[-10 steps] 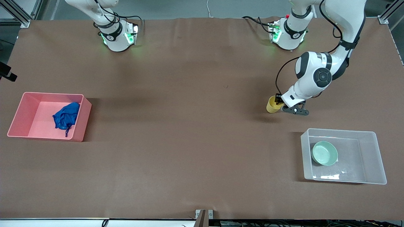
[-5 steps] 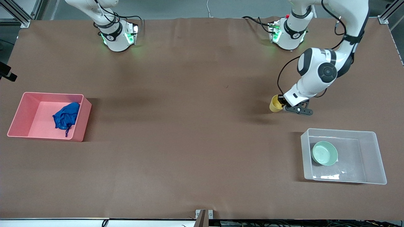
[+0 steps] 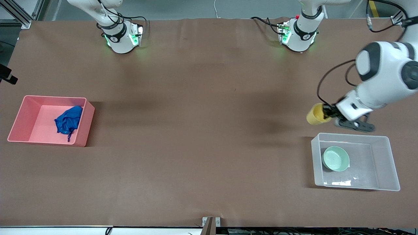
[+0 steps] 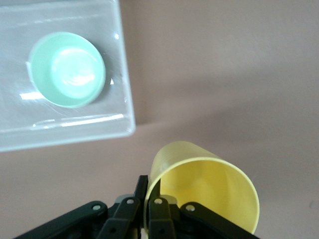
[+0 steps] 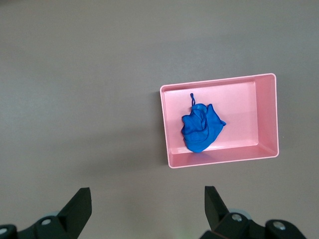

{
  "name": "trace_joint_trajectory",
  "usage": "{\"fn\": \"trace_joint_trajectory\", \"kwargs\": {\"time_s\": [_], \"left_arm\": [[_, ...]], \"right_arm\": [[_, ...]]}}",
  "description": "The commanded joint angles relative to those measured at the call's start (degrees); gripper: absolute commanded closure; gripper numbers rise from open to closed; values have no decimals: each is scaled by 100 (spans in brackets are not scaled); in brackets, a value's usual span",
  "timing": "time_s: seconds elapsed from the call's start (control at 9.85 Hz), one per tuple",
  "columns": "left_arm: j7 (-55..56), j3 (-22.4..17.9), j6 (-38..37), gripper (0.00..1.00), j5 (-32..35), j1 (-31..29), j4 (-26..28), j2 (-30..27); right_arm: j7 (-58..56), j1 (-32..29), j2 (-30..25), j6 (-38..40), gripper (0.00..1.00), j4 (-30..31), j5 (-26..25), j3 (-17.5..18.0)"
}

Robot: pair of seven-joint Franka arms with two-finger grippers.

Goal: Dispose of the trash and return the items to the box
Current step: 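Carry the yellow cup with the left gripper into the clear box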

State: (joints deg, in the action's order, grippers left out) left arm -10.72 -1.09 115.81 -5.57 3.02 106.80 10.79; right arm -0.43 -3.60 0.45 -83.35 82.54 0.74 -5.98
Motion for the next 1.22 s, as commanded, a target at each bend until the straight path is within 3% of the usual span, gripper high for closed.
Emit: {"fn": "trace_joint_trajectory", "kwargs": {"time_s": [0.0, 0.2, 0.51, 0.71, 1.12], "left_arm": [[-157, -433, -120, 100, 118, 23, -1217, 1272], [-578, -803, -42, 100, 118, 23, -1573, 1888], [-721, -1024, 510, 100, 74, -29, -2224, 2794], [-730, -1025, 1134, 99, 48, -117, -2198, 2989], [-712, -1016, 1224, 92, -312, -126, -1813, 3017]], "right_arm": [[43, 26, 17, 73, 0, -89, -83, 1], [69, 34, 17, 65, 0, -89, -65, 1], [60, 61, 17, 73, 0, -123, -65, 1], [52, 61, 26, 73, 0, -124, -56, 1], [34, 52, 26, 73, 0, -124, -48, 1]]}}
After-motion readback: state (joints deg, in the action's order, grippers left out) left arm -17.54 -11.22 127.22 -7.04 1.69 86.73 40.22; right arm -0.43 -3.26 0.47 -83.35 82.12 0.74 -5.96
